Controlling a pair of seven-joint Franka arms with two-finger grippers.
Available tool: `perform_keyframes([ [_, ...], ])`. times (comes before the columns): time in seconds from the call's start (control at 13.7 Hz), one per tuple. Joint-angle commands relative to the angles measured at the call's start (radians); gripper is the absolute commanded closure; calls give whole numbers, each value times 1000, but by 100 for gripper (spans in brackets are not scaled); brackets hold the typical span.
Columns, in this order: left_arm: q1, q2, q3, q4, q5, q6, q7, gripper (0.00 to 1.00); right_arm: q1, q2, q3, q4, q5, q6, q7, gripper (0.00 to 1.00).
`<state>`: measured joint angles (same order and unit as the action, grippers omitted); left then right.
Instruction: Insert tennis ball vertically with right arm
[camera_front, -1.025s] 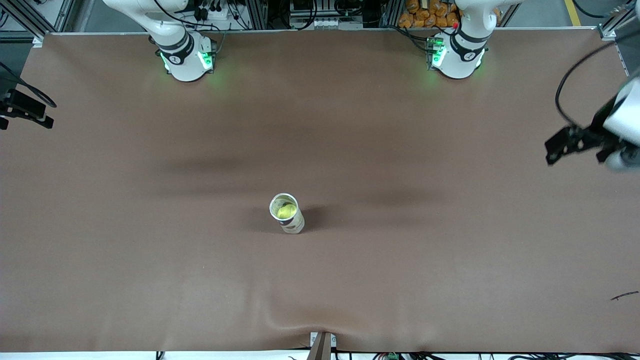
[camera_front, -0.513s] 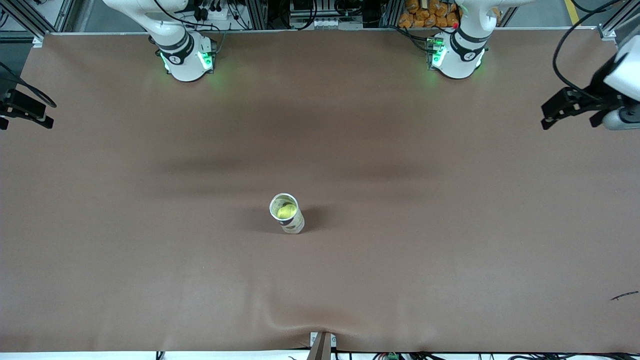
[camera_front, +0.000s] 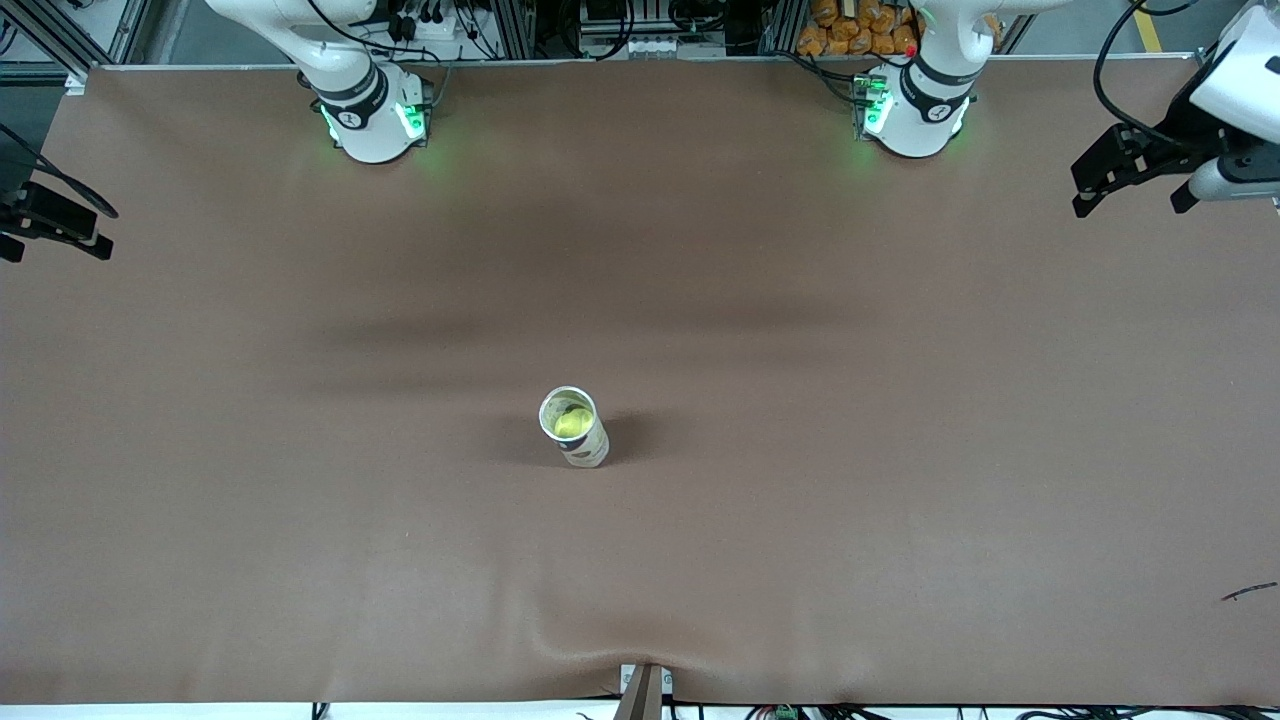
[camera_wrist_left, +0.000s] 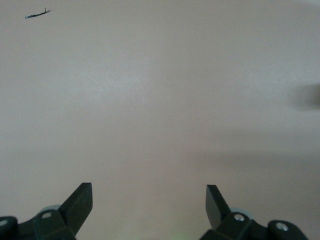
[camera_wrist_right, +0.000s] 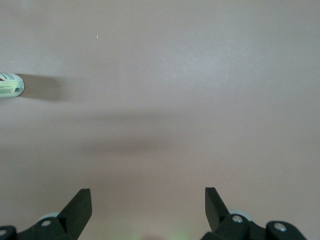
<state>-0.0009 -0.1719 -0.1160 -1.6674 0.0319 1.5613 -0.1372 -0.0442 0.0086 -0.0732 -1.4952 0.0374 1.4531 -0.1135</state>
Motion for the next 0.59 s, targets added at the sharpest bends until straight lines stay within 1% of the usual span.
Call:
perform_keyframes([
  [0.0, 19, -14, 6, 1, -20, -9, 11, 0, -23, 7, 18, 18, 19, -11, 15, 0],
  [0.51, 35, -8, -2, 23, -21, -46, 11, 0, -22, 8, 18, 18, 19, -13, 15, 0],
])
